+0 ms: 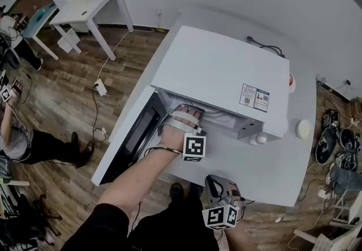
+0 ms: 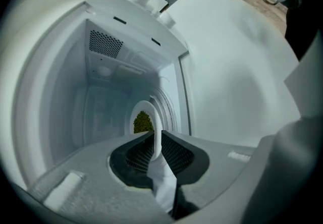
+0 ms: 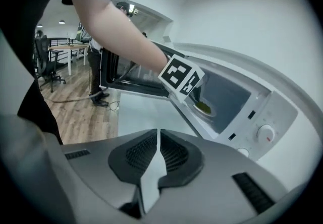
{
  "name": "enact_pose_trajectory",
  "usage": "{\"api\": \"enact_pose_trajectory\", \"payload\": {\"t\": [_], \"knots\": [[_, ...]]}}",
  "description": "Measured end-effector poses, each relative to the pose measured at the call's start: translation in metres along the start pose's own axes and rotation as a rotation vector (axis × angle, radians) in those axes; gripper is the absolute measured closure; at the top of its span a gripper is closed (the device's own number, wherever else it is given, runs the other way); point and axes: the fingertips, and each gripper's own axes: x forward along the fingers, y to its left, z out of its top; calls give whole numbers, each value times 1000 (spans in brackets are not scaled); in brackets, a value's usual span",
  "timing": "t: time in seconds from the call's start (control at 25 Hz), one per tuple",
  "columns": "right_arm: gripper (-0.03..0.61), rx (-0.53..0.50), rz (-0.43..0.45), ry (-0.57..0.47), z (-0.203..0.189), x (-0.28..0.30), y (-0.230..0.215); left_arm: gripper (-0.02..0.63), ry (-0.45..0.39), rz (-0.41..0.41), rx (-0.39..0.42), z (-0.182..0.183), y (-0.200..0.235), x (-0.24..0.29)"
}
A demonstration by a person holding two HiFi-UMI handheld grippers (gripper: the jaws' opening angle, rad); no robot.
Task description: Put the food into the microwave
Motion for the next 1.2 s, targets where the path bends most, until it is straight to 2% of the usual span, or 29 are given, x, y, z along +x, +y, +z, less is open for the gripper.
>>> {"api": "enact_pose_trajectory", "payload": {"t": [0.12,0.24,0.36,0.52,0.6,0.72,0.88,1.08,1.2], "knots": [[548,36,3,-28,32,-29,0,583,-28,0,-96,-4,5,-33],[548,116,33,-74,64,-61,5,583,-112,28,-296,-3,16,-87],[548,234,51,-139,93,-93,5,583,-245,54,-495,3,24,-152],[552,317,11,-206,124,-134,-11,583,-458,-5,-764,17,36,-244],[552,342,-20,-249,138,-152,-27,583,-558,-16,-865,23,48,-288],[554,378,-43,-325,157,-173,-46,583,-669,-12,-932,32,63,-339],[554,385,-34,-413,170,-194,-55,583,-731,4,-977,44,71,-379],[554,373,12,-463,160,-223,-59,583,-811,-19,-1134,74,70,-415],[555,402,42,-490,143,-244,-65,583,-821,-11,-1200,104,63,-426]]}}
